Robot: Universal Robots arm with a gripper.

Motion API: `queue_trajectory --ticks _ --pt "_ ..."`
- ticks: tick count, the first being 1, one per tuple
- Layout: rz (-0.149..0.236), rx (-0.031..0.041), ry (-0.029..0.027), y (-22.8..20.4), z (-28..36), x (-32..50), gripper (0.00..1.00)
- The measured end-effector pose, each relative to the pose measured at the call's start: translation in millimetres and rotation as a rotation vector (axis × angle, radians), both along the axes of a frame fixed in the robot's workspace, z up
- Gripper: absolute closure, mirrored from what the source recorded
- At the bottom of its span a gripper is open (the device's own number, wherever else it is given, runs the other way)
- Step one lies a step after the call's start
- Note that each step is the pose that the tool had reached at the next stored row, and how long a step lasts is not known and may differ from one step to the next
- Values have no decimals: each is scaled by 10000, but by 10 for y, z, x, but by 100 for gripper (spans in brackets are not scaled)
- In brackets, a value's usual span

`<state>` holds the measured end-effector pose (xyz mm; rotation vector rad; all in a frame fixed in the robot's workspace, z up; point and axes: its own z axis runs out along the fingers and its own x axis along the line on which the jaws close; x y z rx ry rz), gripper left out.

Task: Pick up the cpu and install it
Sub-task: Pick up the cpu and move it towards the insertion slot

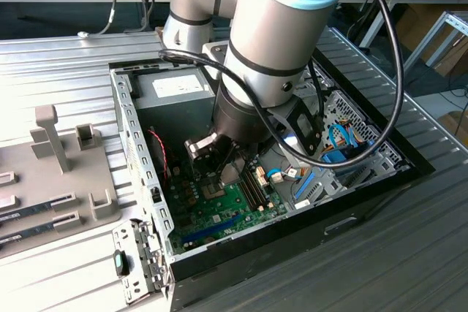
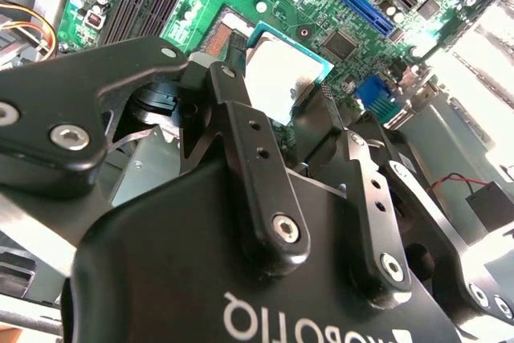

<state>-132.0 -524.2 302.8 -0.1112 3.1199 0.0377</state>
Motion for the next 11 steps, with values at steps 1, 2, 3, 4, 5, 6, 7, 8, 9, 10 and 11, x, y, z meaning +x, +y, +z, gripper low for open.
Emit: queue_trajectory --ticks 1,2,3,4,5,6,7,8,9,10,11 --pt "0 0 0 0 -2 1 53" --pt "0 0 0 0 -5 2 53" --pt "-1 0 0 0 -8 3 53" --pt "0 1 -1 0 -11 4 53" --pt "-1 1 -1 -1 -16 4 53" --pt "0 0 0 -1 -23 4 53" --pt "0 -1 0 -1 -25 5 53" --pt "0 -1 1 -1 -26 4 53" --pt "0 -1 1 -1 -26 5 53" --pt "0 0 0 -1 -27 5 53" --pt "0 0 0 -1 -28 5 53"
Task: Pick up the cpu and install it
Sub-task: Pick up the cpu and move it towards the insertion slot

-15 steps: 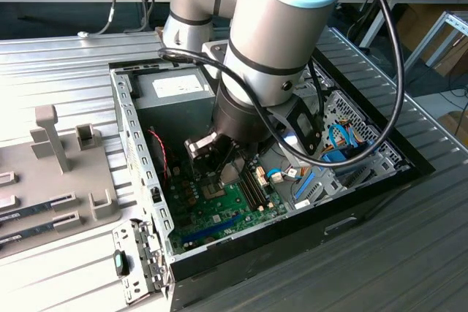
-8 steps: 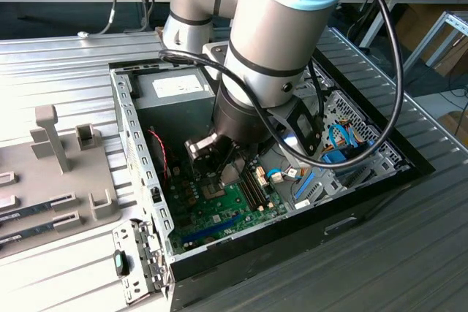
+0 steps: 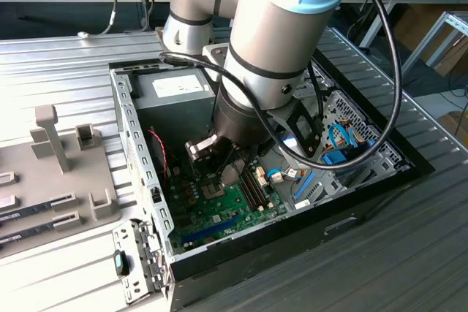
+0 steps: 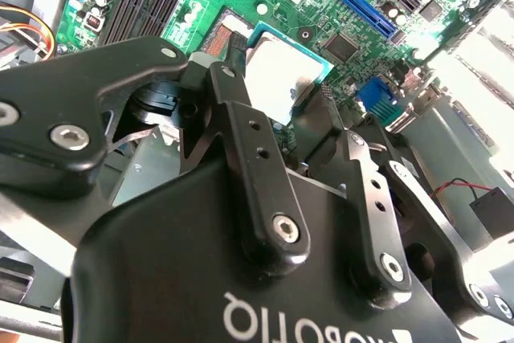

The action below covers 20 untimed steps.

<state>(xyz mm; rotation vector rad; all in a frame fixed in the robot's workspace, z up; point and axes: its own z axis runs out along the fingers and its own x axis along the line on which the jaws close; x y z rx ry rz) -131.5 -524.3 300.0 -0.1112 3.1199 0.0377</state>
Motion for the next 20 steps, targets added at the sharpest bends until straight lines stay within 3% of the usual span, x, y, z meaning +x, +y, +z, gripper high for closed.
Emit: queue_trajectory --ticks 11,20 --pt "0 0 0 0 -65 3 53" --pt "0 0 7 5 -125 84 53"
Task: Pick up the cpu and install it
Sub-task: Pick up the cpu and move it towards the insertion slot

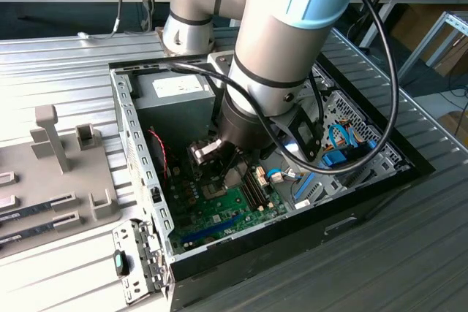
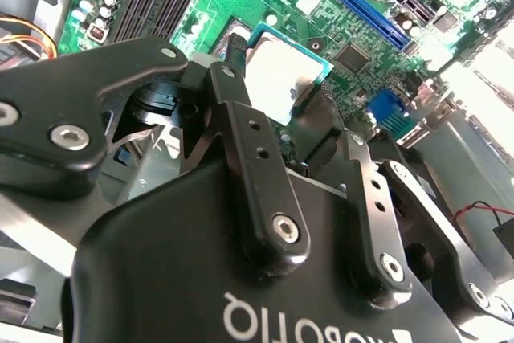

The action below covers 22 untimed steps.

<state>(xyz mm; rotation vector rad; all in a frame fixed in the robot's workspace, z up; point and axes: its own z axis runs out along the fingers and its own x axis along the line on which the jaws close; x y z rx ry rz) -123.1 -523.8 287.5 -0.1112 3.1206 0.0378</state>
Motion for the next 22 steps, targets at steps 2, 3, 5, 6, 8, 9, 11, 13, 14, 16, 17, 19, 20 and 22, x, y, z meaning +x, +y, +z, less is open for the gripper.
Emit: queue_trajectory --ticks 2,3,5,6,8,9,11,13,14,16,17,19,20,22 --pt "0 1 0 0 -9 6 53" --pt "-1 1 0 0 -12 8 53" --pt "0 0 0 0 -28 14 53" --pt "0 0 0 0 -35 15 53" --pt "0 0 0 0 -50 18 53" --pt "0 0 0 0 -58 19 53" --pt "0 0 0 0 -66 19 53" --pt "0 -1 0 0 -76 19 53" --pt "0 -1 1 0 -82 19 53" --pt "0 0 0 0 -89 19 53" --pt "0 0 0 0 -92 19 53" --pt "0 0 0 0 -101 19 53" --pt "0 0 0 0 -103 19 53" --pt "-1 0 0 0 -110 19 53"
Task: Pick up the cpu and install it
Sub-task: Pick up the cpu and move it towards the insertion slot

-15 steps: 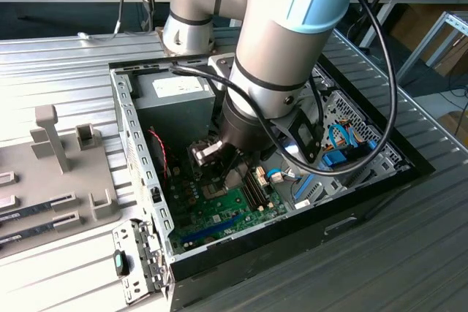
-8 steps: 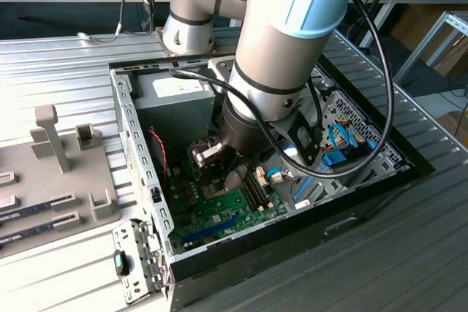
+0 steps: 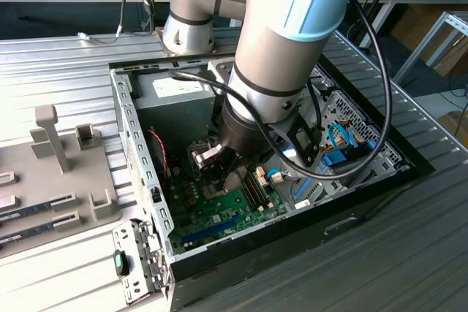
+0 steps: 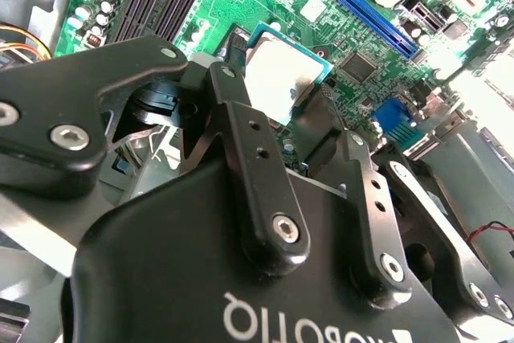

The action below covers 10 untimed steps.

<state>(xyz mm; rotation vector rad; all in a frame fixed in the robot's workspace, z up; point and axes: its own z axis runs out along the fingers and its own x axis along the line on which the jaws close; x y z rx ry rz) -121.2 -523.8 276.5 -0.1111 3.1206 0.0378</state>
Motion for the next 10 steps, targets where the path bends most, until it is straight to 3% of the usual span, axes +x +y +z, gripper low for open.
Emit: queue_trajectory --ticks 10 --pt "0 0 0 0 -28 0 53"
